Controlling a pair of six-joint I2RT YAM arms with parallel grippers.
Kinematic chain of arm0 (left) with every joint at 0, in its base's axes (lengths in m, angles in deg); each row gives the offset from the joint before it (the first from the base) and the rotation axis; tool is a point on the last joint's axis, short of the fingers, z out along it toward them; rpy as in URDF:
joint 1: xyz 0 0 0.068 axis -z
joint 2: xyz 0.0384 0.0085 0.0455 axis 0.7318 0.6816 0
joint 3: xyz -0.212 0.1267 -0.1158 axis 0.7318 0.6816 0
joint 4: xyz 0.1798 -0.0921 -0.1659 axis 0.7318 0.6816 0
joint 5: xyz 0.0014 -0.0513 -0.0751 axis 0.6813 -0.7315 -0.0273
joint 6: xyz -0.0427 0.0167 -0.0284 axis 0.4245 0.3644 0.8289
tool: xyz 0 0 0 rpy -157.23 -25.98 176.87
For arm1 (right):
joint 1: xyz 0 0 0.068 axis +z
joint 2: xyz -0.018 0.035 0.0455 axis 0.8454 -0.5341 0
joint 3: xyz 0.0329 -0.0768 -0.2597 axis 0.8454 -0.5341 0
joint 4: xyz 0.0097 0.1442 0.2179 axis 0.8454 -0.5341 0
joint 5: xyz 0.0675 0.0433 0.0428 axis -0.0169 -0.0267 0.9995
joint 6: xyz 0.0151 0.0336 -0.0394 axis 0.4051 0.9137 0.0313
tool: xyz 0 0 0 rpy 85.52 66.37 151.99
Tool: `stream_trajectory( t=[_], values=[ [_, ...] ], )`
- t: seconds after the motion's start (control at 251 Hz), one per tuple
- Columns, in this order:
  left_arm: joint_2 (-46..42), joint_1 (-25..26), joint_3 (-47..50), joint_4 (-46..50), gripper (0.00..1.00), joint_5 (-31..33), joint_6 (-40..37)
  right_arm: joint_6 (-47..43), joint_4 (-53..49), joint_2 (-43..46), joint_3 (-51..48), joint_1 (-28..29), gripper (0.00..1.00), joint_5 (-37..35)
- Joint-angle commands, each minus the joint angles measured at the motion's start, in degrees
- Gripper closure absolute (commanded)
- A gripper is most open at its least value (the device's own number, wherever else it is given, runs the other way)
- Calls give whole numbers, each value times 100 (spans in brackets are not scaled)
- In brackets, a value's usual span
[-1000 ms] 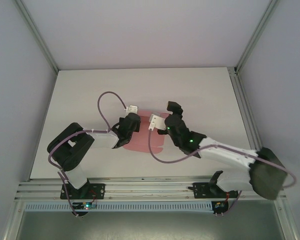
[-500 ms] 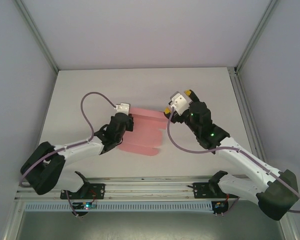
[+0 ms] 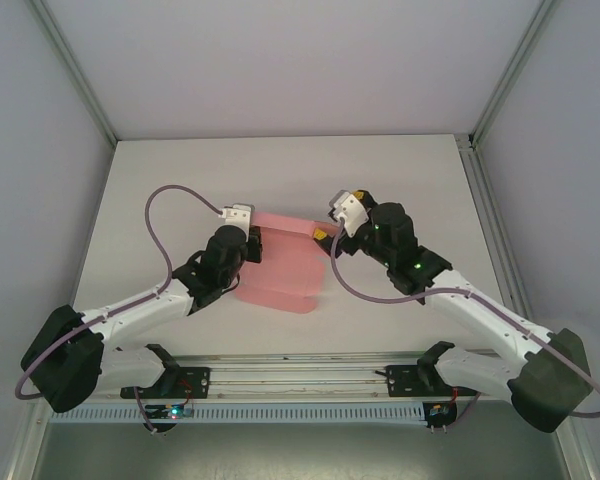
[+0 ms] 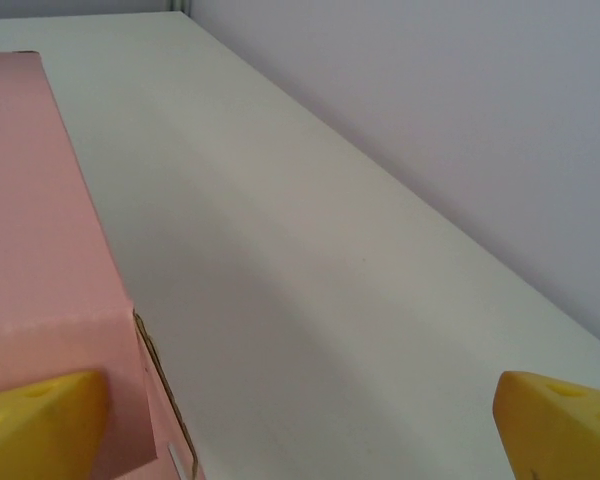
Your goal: Assemble paper box
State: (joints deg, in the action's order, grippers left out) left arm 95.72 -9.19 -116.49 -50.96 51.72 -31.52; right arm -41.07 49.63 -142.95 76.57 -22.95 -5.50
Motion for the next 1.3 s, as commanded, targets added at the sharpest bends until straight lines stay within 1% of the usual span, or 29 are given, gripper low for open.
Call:
stream_trajectory(
  t=[0.0,0.124,0.223,0.279,0.339,0.419,0.467,0.515,0.559,0.607,0.658,0.726,0.794,0.85,0.914,0.982,1.137,1.221,1.293],
  values=[
    [-39,-45,-36,-104,100,-327,231,435,1230,-227,-331,61,2,428],
    [146,-45,-66,-183,100,-503,344,972,2567,-584,-713,102,2,537],
    [261,-43,-106,-167,100,-558,471,1221,3306,-659,-975,145,2,135],
    [290,-45,-126,-158,100,-519,575,1236,3443,-598,-1071,151,2,-166],
    [308,-49,-145,-145,100,-455,662,1229,3285,-429,-1109,137,2,-508],
    [316,-73,-180,-122,100,-280,903,1188,2757,-91,-1131,87,2,-757],
    [325,-146,-231,-59,100,-194,1095,1177,2398,170,-1151,75,2,-821],
    [375,-295,-283,-31,100,-244,1265,1223,2073,466,-1218,59,2,-938],
    [482,-478,-342,-49,100,-405,1433,1368,1751,756,-1278,7,2,-1041],
    [639,-699,-447,-53,100,-621,1651,1741,1398,1054,-1305,-105,2,-1253],
    [815,-994,-552,-194,100,-1163,1848,2200,1094,1374,-1386,-341,2,-1251],
    [996,-1326,-627,-520,100,-1775,2129,3022,738,1655,-1471,-765,2,-1168],
    [1089,-1543,-667,-787,100,-2163,2323,3769,553,1756,-1543,-1256,2,-717],
    [1106,-1638,-688,-902,100,-2300,2455,4344,564,1650,-1579,-1689,2,-85],
    [1073,-1657,-722,-931,100,-2321,2510,4980,704,1229,-1518,-2175,2,826],
    [1031,-1653,-703,-1029,100,-2372,2571,5520,1088,576,-1385,-2471,2,1749],
    [981,-1659,-540,-1314,100,-2511,2622,6419,2691,-1009,-904,-2493,2,3475],
    [976,-1658,-496,-1377,100,-2576,2622,6985,3594,-1699,-613,-2360,2,4009],
    [976,-1660,-460,-1484,100,-2633,2612,7220,4018,-2132,-293,-2203,2,4354]
  ],
)
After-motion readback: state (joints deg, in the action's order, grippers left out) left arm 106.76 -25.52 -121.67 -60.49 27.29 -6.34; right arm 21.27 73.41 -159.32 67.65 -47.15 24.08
